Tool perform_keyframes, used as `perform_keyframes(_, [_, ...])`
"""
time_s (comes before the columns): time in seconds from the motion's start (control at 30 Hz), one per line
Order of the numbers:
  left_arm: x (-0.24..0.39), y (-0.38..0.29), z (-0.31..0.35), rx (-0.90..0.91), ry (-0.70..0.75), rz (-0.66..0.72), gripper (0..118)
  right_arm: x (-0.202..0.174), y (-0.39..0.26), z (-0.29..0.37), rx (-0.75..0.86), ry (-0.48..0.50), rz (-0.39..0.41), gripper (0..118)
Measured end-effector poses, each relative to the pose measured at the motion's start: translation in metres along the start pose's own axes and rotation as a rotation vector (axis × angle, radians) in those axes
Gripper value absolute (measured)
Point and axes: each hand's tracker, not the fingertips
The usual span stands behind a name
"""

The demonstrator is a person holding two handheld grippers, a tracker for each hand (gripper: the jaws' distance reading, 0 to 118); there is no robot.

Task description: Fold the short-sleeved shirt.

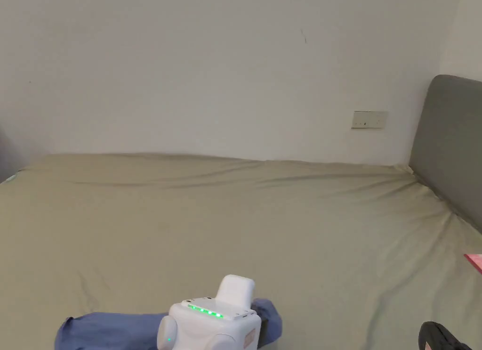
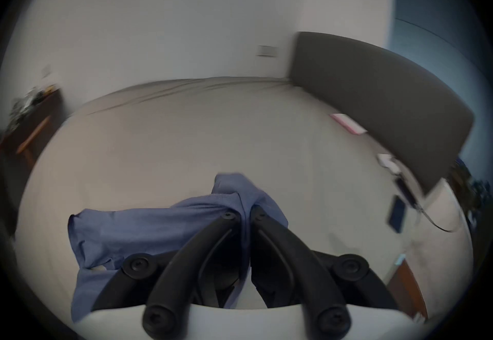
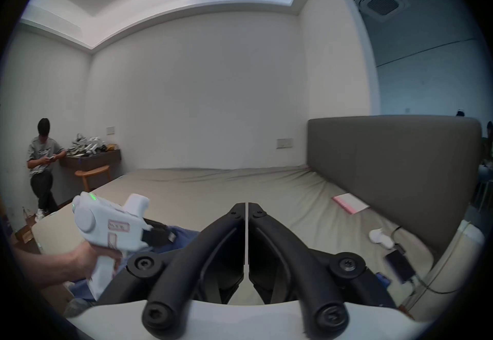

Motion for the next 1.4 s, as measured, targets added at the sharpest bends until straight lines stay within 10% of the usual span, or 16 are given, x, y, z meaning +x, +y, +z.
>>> perform_keyframes(0.4, [0.169, -0.055, -0.016, -0.148, -0.323, -0.149, 4, 0.052, 0.023, 0.047, 0.055, -0.155, 0.029, 3])
perform_keyframes(0.47, [0.163, -0.066, -0.023, -0.223, -0.258, -0.206, 42, 0.053, 0.021, 0.043, 0.032, -0.117, -0.035, 3])
perform_keyframes(0.53, [0.147, -0.078, -0.027, -0.238, -0.193, -0.198, 109, 0.047, 0.021, 0.042, 0.037, -0.082, -0.079, 3])
perform_keyframes(1.17, [-0.107, -0.078, 0.171, 0.083, 0.294, 0.223, 104, -0.035, 0.024, 0.017, 0.034, 0.114, -0.041, 3])
perform_keyframes(1.33, [-0.132, -0.114, 0.189, 0.031, 0.403, 0.255, 28, -0.061, 0.023, 0.013, 0.019, 0.171, -0.011, 3])
perform_keyframes(1.4, [-0.134, -0.12, 0.186, -0.004, 0.455, 0.214, 17, -0.064, 0.021, 0.011, 0.017, 0.185, 0.0, 3])
